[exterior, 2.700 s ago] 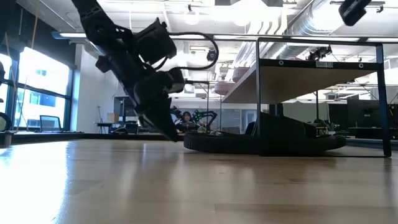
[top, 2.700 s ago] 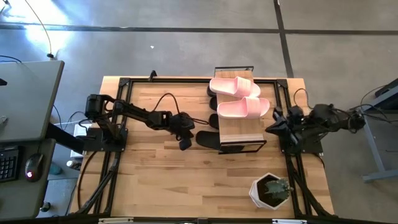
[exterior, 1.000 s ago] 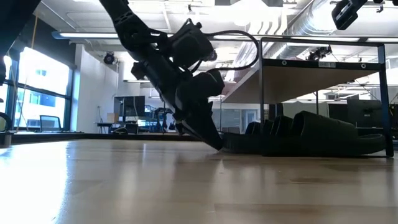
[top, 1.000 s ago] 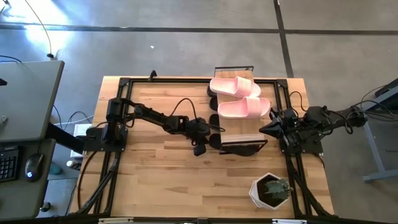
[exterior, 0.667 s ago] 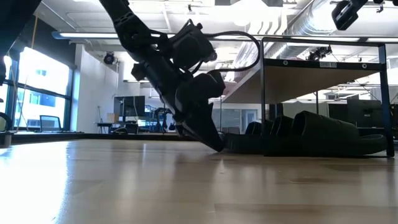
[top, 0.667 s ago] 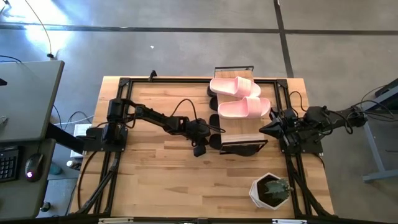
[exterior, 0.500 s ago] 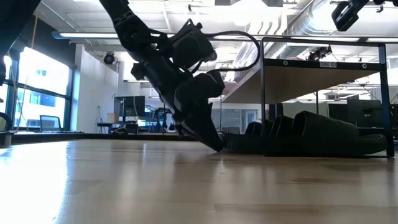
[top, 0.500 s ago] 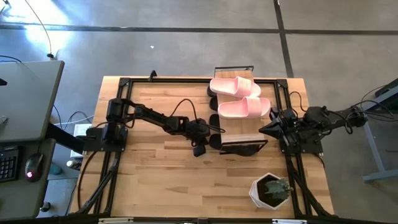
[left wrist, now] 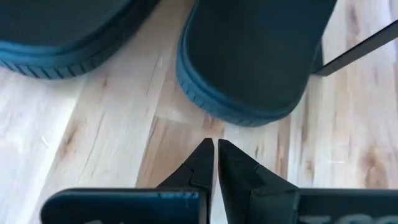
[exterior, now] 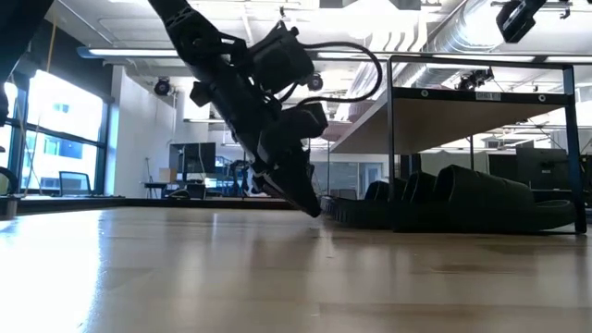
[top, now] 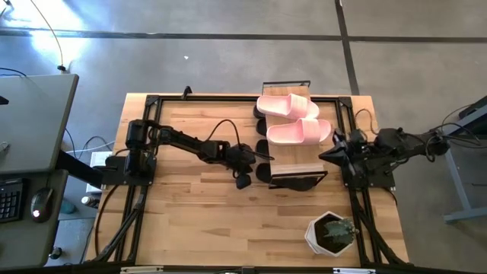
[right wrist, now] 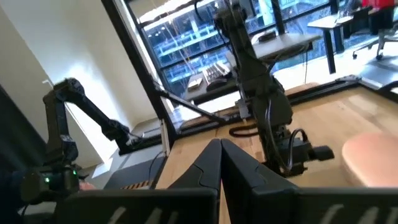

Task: Pick and place slides into the shelf
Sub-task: Adjust the pink slides on the shelf

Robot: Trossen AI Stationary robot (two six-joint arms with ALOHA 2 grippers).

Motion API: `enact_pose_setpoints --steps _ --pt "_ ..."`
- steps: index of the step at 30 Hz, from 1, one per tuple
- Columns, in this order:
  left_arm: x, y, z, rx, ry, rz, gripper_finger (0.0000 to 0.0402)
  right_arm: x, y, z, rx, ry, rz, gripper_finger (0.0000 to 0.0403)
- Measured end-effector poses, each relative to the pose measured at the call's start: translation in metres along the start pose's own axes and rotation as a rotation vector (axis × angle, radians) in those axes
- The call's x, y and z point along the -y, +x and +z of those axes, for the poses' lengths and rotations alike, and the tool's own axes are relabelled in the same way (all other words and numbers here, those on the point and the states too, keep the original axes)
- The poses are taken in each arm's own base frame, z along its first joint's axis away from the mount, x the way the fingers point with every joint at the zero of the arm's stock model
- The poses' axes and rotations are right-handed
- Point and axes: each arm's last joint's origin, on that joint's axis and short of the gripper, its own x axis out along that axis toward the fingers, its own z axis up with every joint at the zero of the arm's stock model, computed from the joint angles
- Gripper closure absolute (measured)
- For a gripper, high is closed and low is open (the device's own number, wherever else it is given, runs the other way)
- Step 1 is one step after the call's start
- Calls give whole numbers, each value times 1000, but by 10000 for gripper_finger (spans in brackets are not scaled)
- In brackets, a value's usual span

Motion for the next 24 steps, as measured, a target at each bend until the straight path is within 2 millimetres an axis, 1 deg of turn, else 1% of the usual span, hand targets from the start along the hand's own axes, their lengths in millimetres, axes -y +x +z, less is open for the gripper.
enact_pose_setpoints --steps 6,8,10,12,14,17,21,24 --pt "0 -3 0 -12 0 2 390 -10 -14 32 96 -73 34 403" --pt "1 -3 0 -14 -8 -5 390 -13 -15 38 141 -92 55 403" --pt "2 -3 -1 -13 -27 -4 390 -14 -10 37 165 -99 93 403" --pt "2 -4 0 -3 -38 27 390 -13 -2 28 125 -85 118 403" --pt "2 -9 2 11 -47 67 390 -12 5 19 75 -53 107 403" --pt "-3 -29 11 45 -62 134 390 -11 11 14 46 -35 80 403" --pt "-17 -71 26 106 -102 222 390 -13 8 21 79 -40 40 403" --pt "-31 -102 38 187 -137 255 390 -10 1 27 73 -34 -97 403"
